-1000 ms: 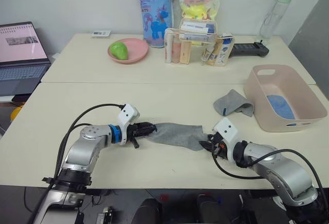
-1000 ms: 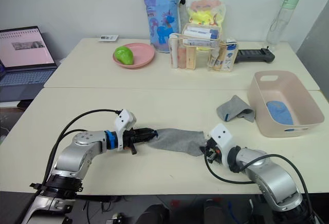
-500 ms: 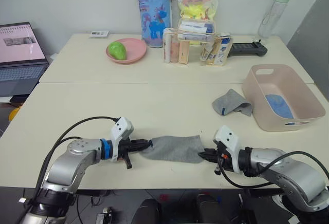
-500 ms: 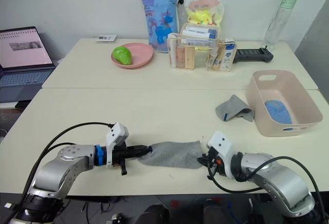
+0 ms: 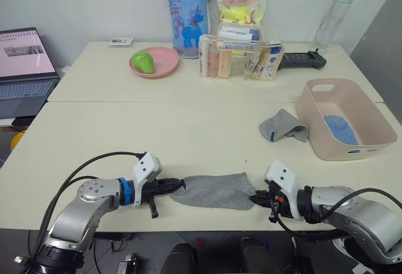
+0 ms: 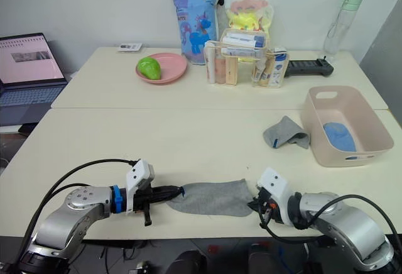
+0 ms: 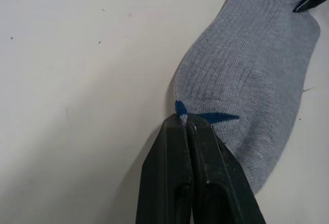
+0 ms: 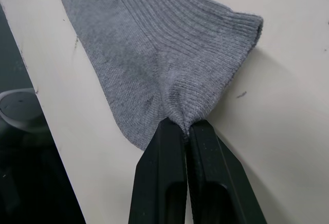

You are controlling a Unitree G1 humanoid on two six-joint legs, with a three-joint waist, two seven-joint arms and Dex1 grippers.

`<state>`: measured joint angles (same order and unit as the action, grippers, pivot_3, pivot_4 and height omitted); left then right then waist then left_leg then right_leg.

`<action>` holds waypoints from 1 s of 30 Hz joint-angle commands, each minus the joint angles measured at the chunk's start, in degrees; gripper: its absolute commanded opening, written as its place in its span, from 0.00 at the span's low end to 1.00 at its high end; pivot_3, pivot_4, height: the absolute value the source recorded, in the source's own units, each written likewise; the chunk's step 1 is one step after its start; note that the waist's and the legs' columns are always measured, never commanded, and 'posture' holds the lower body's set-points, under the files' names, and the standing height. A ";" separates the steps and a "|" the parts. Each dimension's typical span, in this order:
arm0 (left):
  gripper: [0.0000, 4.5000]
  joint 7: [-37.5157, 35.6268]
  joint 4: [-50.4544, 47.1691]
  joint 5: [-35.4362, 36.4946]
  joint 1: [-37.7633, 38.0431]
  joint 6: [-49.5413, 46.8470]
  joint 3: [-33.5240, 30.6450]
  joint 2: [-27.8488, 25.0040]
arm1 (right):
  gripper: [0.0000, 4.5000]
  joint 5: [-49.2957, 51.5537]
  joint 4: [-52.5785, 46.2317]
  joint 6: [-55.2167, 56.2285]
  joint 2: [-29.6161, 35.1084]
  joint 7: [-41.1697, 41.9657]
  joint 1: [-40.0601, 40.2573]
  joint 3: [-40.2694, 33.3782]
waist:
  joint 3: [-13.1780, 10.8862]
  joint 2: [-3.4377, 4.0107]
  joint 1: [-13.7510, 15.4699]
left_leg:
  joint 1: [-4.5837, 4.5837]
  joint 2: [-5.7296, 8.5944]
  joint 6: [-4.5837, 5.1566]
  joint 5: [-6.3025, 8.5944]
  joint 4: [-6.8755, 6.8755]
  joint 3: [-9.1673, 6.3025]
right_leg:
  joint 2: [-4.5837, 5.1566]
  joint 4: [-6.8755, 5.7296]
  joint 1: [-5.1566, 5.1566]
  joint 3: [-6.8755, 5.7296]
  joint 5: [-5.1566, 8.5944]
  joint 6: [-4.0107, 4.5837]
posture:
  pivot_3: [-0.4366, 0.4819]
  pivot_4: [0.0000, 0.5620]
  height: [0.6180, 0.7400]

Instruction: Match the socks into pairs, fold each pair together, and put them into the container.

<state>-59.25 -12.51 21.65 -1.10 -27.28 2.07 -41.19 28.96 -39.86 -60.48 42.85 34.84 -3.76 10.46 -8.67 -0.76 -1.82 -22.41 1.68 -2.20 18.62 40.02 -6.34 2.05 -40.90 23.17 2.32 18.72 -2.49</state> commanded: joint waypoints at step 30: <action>0.99 -4.28 -15.87 19.85 -8.70 -5.13 -6.43 -1.70 | 1.00 -19.80 20.50 15.86 -13.63 -18.69 -17.06 -0.25 | -0.02 -0.02 -0.13 | 0.03 -0.02 -0.22 -0.13 -0.04 0.13 | -0.04 -0.04 0.04 -0.03 0.00 0.00 | 0.48 0.27 0.69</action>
<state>-63.47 -26.72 40.22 -9.14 -32.31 -3.99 -42.60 10.28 -19.94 -46.94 29.65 16.06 -19.59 10.27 -8.69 -0.79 -1.95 -22.38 1.66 -2.42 18.50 39.98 -6.20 2.00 -40.95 23.20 2.29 18.72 -2.48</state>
